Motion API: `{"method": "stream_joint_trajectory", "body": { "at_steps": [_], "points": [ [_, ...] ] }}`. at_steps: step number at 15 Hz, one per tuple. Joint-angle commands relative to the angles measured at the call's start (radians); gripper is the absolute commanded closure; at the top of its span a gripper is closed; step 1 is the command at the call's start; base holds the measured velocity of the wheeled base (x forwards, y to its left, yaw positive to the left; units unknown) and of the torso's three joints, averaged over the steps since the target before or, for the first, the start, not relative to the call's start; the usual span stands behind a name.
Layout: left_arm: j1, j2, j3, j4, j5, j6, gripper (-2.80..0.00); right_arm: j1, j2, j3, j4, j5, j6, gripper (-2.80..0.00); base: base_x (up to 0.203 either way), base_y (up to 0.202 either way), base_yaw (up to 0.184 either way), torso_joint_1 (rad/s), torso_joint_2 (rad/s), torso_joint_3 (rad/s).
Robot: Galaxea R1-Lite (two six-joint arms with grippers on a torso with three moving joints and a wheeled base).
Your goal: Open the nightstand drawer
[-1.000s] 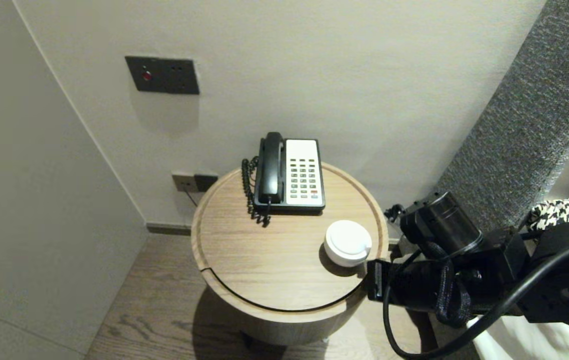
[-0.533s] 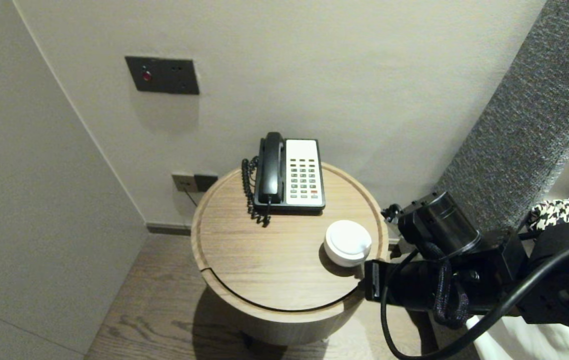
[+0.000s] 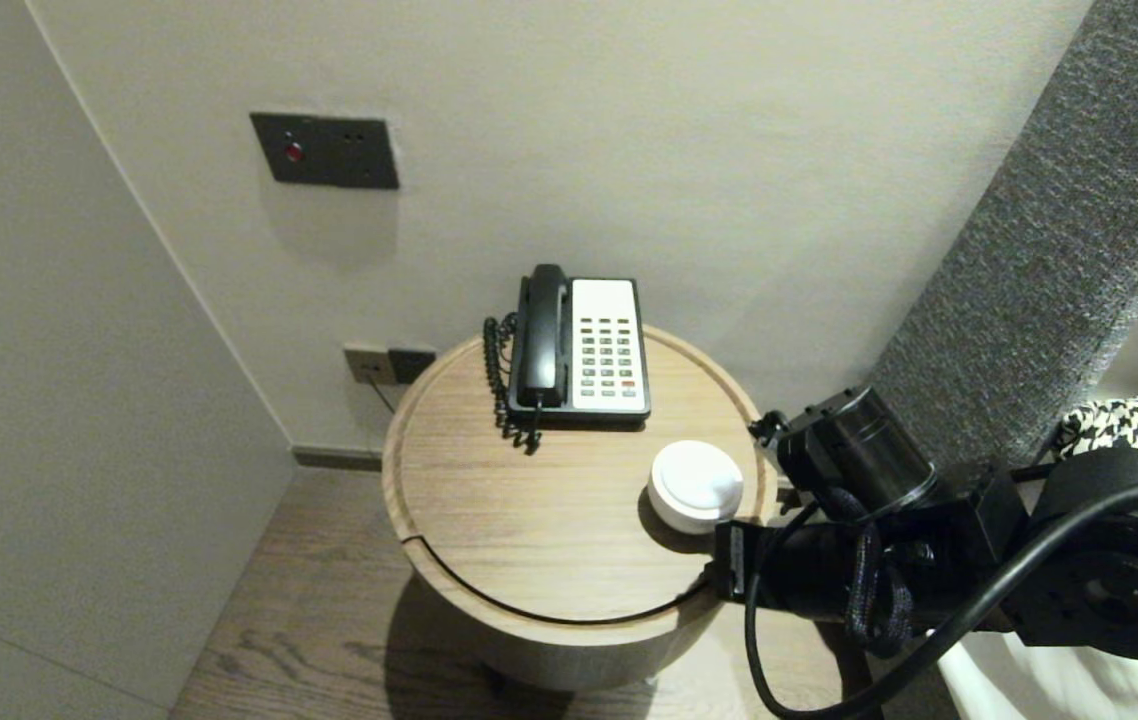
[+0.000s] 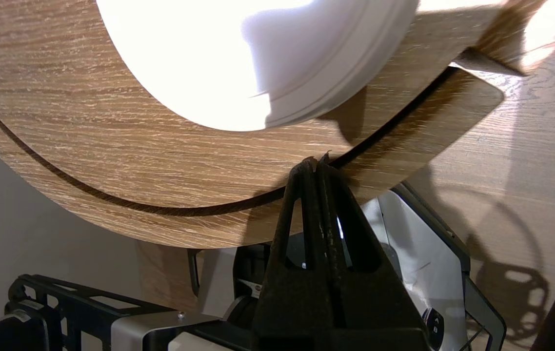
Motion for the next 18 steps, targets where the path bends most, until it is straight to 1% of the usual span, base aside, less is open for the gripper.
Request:
{"method": "stream_joint_trajectory", "body": {
  "at_steps": [1,8,14,18],
  "points": [
    [0.0,-0.002,0.0,0.0,0.0,0.0,0.0,0.008,-0.004,0.004,0.004,0.0,0.004,0.0,0.0,0.0,0.0,0.0,0.0,0.0],
    [0.0,-0.002,0.0,0.0,0.0,0.0,0.0,0.038,-0.047,0.06,0.005,0.004,0.007,0.0,0.0,0.0,0.0,0.0,0.0,0.0],
    [0.0,-0.002,0.0,0.0,0.001,0.0,0.0,0.063,-0.07,0.154,0.003,0.011,0.015,0.0,0.0,0.0,0.0,0.0,0.0,0.0],
    [0.0,-0.002,0.0,0.0,0.0,0.0,0.0,0.077,-0.101,0.183,-0.001,0.013,0.021,0.0,0.0,0.0,0.0,0.0,0.0,0.0]
  ]
}}
